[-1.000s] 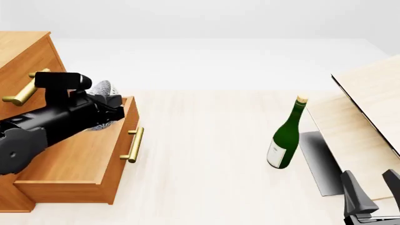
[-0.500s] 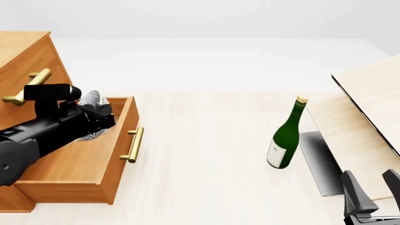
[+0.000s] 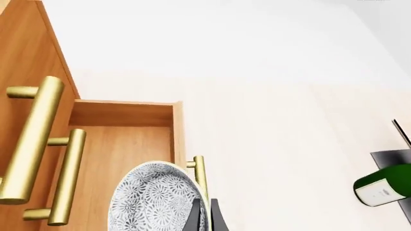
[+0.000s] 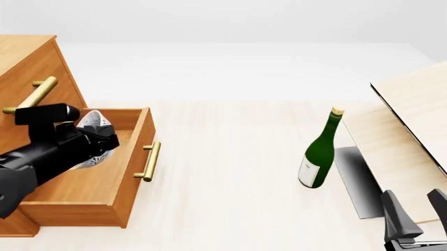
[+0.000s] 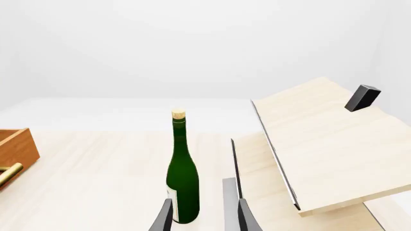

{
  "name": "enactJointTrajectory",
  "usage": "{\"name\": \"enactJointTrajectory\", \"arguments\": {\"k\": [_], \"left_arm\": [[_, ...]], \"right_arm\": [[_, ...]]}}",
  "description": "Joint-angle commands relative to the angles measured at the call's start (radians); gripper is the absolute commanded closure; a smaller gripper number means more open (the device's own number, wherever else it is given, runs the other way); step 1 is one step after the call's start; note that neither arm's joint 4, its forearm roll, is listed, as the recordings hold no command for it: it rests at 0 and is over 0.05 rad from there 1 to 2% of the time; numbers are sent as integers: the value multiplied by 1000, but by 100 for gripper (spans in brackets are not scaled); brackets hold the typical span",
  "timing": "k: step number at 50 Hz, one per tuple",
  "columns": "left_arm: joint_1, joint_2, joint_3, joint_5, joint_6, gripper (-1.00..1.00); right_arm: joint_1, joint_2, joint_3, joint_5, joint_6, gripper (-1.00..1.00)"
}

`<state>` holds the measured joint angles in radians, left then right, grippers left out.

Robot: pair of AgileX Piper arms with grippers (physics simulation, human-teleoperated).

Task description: Put the bowl in the bottom drawer of the cabinet.

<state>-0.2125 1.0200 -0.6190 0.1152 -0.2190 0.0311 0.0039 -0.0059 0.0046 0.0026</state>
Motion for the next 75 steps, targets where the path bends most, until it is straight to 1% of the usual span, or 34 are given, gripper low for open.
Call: {"name": "enactJointTrajectory", "arguments": {"k": [1,17,23,28,30,31,32,33,35,38,39,40,42,43,45,46,48,50,51,57,60,69,75], "left_arm": [[28,0,21,-7,-15,100],[25,95,34,-67,-38,100],[30,120,17,-62,-48,100],[40,142,-2,-53,-38,100],[35,155,-1,-57,-64,100],[44,162,-7,-52,-36,100],[44,164,-6,-55,-45,100],[48,173,-15,-51,-35,100],[51,176,-16,-52,-40,100],[57,185,-20,-51,-31,100],[69,188,-22,-48,-16,100],[69,192,-20,-51,-28,100],[75,192,-21,-51,-22,100],[73,196,-19,-58,-34,100],[79,202,-17,-61,-24,100],[79,206,-13,-67,-33,100],[86,211,-14,-71,-25,100],[85,213,-11,-78,-37,100],[91,218,-9,-81,-27,100],[120,225,-5,-85,-21,100],[122,228,-3,-90,-26,100],[157,234,5,-92,2,100],[167,258,12,-113,9,100]], "right_arm": [[0,0,0,0,0,-100],[0,0,0,0,0,-100],[0,0,0,0,0,-100],[0,0,0,0,0,-100],[0,0,0,0,0,-100],[0,0,0,0,0,-100],[0,0,0,0,0,-100],[0,0,0,0,0,-100],[0,0,0,0,0,-100],[0,0,0,0,0,-100],[0,0,0,0,0,-100],[0,0,0,0,0,-100],[0,0,0,0,0,-100],[0,0,0,0,0,-100],[0,0,0,0,0,-100],[0,0,0,0,0,-100],[0,0,0,0,0,-100],[0,0,0,0,0,-100],[0,0,0,0,0,-100],[0,0,0,0,0,-100],[0,0,0,0,0,-100],[0,0,0,0,0,-100],[0,0,0,0,0,-100]]}}
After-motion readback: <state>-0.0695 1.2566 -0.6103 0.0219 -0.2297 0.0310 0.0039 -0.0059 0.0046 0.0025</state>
